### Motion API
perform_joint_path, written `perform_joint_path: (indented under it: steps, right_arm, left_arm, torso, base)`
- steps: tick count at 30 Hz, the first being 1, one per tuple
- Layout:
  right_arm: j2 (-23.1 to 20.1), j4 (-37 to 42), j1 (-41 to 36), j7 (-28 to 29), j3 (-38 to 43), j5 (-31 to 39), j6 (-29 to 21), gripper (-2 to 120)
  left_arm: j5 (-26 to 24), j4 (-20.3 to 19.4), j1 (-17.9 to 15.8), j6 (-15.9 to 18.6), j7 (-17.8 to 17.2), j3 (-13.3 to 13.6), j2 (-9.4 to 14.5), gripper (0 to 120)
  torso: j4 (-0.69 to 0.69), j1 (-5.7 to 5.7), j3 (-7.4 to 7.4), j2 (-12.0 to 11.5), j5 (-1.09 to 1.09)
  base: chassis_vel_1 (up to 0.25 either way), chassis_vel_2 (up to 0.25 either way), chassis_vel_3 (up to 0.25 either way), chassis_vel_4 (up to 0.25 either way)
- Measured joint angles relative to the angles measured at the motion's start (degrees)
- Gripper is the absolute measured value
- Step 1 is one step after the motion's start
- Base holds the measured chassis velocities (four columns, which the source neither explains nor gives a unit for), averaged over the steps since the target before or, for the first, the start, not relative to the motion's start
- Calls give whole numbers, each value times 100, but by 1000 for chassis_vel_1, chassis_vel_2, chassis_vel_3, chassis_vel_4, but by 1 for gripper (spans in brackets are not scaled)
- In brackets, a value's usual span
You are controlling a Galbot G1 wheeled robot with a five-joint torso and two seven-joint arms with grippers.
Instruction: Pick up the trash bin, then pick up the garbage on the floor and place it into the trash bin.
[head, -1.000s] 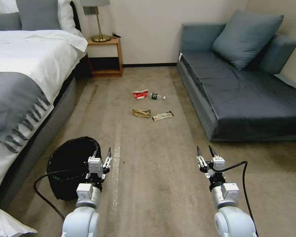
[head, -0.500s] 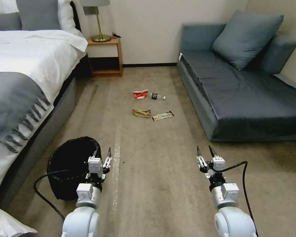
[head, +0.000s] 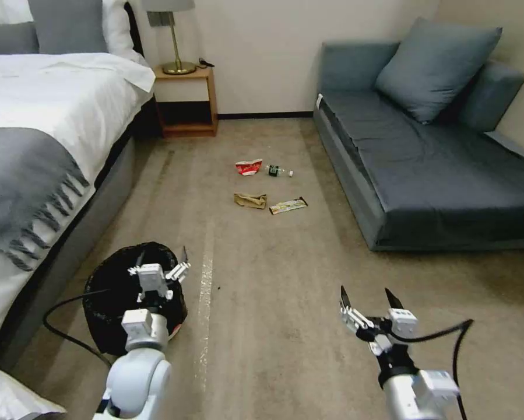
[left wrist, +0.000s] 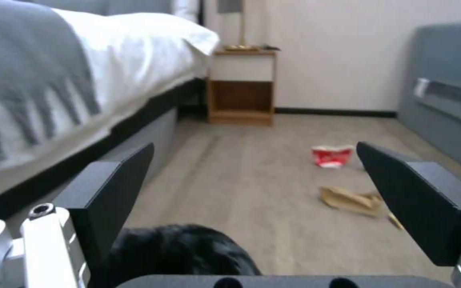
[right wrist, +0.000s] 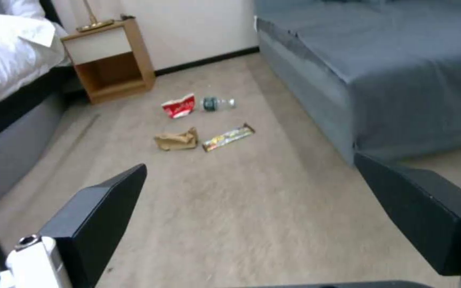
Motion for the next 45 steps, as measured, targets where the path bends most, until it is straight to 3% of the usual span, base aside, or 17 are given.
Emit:
perform_joint_path:
  steps: [3, 6, 8, 20, 21, 22, 26, 27, 28, 30, 32, 33, 35, 37, 38, 42, 45]
  right_arm:
    - [-170, 131, -88, 227, 158, 209, -361, 100]
    - [-218, 132, -28, 266, 203, 248, -406, 100]
    - [-215, 132, 58, 275, 208, 233, -327, 100]
    - [-224, -17, 205, 315, 219, 116, -136, 100]
    - [-237, -44, 217, 337, 233, 109, -124, 100]
    - [-247, -63, 232, 347, 237, 107, -120, 100]
    - [-269, -110, 267, 366, 250, 99, -109, 100]
    - [-283, -156, 297, 373, 252, 82, -91, 100]
    - [-283, -156, 297, 373, 252, 82, -91, 100]
    - [-301, -205, 332, 381, 252, 70, -74, 100]
    - [-337, -277, 400, 393, 245, 69, -58, 100]
    - [-337, -277, 400, 393, 245, 69, -58, 100]
    - [-364, -328, 451, 394, 237, 69, -42, 100]
    - [-402, -382, 495, 401, 236, 69, -27, 100]
    - [-402, -382, 495, 401, 236, 69, -27, 100]
    - [-535, -494, 565, 464, 270, 91, 22, 100]
    - [-588, -516, 601, 493, 295, 144, 36, 100]
  left_arm:
    - [-392, 31, -199, -66, -605, 141, 384, 95]
    - [-573, 45, -293, -97, -885, 207, 563, 94]
    - [-860, 69, -439, -146, -1335, 311, 850, 93]
    - [-1061, -8, -478, -163, -1583, 351, 1101, 84]
    - [-1160, -246, -374, -106, -1603, 303, 1342, 82]
    - [-1201, -378, -325, -80, -1613, 251, 1507, 82]
    - [-1274, -543, -159, -33, -1652, 214, 1753, 82]
    - [-1363, -669, -37, 5, -1681, 180, 1953, 82]
    - [-1363, -669, -37, 5, -1681, 180, 1953, 82]
    - [-1492, -803, 125, 106, -1735, 146, 2175, 84]
    - [-1693, -981, 406, 290, -1873, 88, 2550, 88]
    - [-1693, -981, 406, 290, -1873, 88, 2550, 88]
    - [-1927, -1018, 548, 525, -2010, 44, 2796, 97]
    - [-2191, -1040, 581, 866, -2167, -12, 2970, 100]
    - [-2191, -1040, 581, 866, -2167, -12, 2970, 100]
    - [-2931, -1110, 520, 1657, -2592, -141, 3289, 100]
    - [-3343, -1001, 420, 1896, -2762, -214, 3389, 100]
  torso:
    - [2, 0, 0, 0, 1]
    - [1, 0, 0, 0, 2]
    - [1, 0, 0, 0, 2]
    - [0, 0, 0, 0, 1]
    - [1, 0, 1, 0, -2]
    - [1, 0, 0, 0, 9]
    - [1, 0, 1, 0, -4]
    - [1, 0, 0, 0, 4]
    - [1, 0, 0, 0, 4]
    - [1, 0, 1, 0, 1]
    - [1, 0, 0, 0, 4]
    - [1, 0, 0, 0, 4]
    - [2, 0, 0, 0, 1]
    - [1, 0, 1, 0, 2]
    - [1, 0, 1, 0, 2]
    - [1, 0, 0, 0, 3]
    - [0, 0, 0, 0, 3]
  base:
    - [0, 0, 0, 0]
    - [0, 0, 0, 0]
    - [0, 0, 0, 0]
    - [0, 0, 0, 0]
    - [0, 0, 0, 0]
    - [0, 0, 0, 0]
    - [0, 0, 0, 0]
    - [0, 0, 0, 0]
    - [0, 0, 0, 0]
    - [0, 0, 0, 0]
    - [0, 0, 0, 0]
    - [0, 0, 0, 0]
    - [0, 0, 0, 0]
    - [0, 0, 0, 0]
    - [0, 0, 0, 0]
    - [0, 0, 0, 0]
    - [0, 0, 0, 0]
